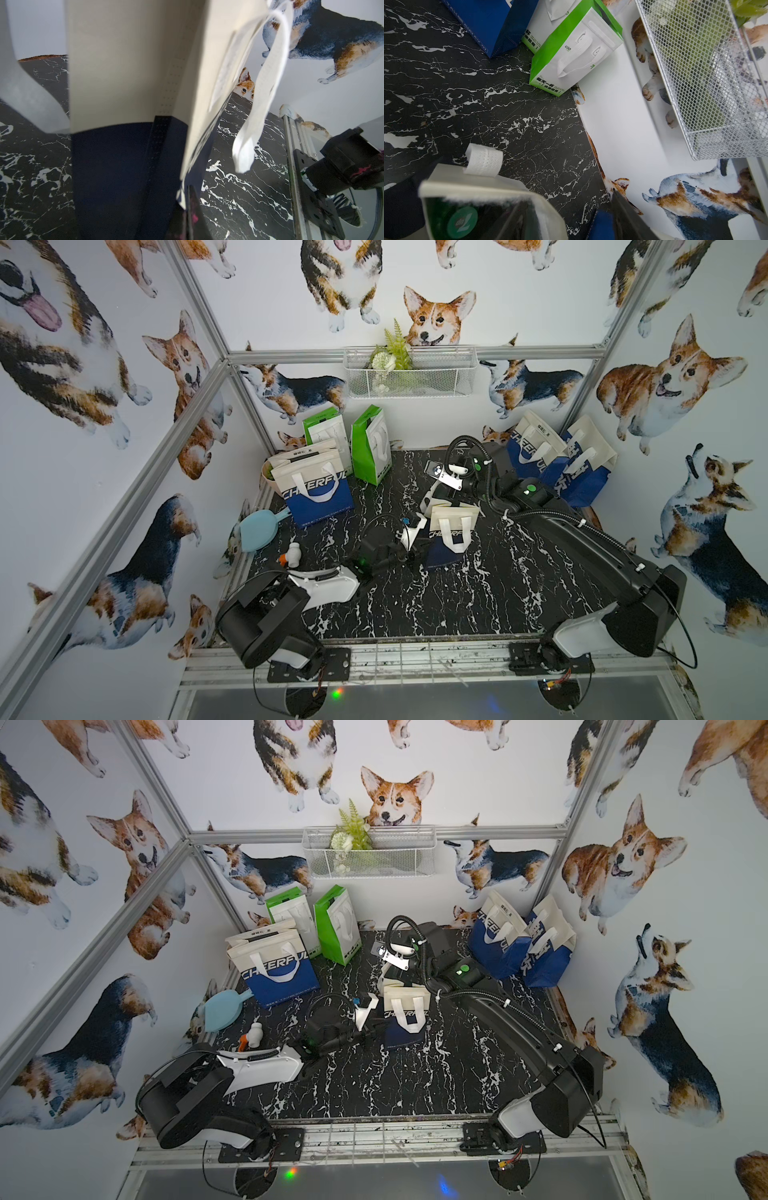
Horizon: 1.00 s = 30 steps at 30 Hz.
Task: Open the takeout bag
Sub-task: Open the takeout bag at the center of the board.
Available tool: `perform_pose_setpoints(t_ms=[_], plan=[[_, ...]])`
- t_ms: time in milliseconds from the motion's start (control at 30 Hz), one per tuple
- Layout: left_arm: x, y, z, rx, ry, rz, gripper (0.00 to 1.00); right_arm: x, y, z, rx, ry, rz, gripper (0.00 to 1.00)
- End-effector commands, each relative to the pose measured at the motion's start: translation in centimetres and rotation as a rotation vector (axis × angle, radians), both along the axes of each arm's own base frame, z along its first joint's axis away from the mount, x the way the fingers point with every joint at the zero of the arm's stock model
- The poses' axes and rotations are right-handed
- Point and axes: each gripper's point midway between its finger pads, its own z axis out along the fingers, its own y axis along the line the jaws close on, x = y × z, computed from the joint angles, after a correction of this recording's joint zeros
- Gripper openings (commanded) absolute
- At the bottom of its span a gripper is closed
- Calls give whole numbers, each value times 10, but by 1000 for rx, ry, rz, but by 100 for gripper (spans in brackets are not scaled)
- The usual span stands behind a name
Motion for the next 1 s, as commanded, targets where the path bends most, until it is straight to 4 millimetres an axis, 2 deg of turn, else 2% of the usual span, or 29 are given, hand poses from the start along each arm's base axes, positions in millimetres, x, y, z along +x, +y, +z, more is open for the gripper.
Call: perform_pose_setpoints(t_ms=[0,100,200,267,333,467,567,733,967], plan=[[-4,1,-6,27,10,-17,0,0,4,28,140,-21,-32,65],[-4,1,-6,27,10,-17,0,-18,2,56,281,-14,-19,65],[-4,2,-5,29,5,-13,1,-39,-14,88,444,-28,-48,65],[-4,2,-6,30,9,-11,6,-57,-28,101,547,-34,-59,67],[-4,2,-5,28,9,-12,15,-83,-46,108,647,-46,-50,68],[-4,2,-5,26,7,-11,23,-126,-77,101,776,-78,-25,71],[-5,3,-4,30,9,-10,27,-148,-106,89,857,-73,-84,72],[-8,5,2,25,3,-12,35,-168,-141,66,902,-57,-184,72],[-8,-6,12,-32,52,-48,40,-178,-162,51,942,-71,-244,72]])
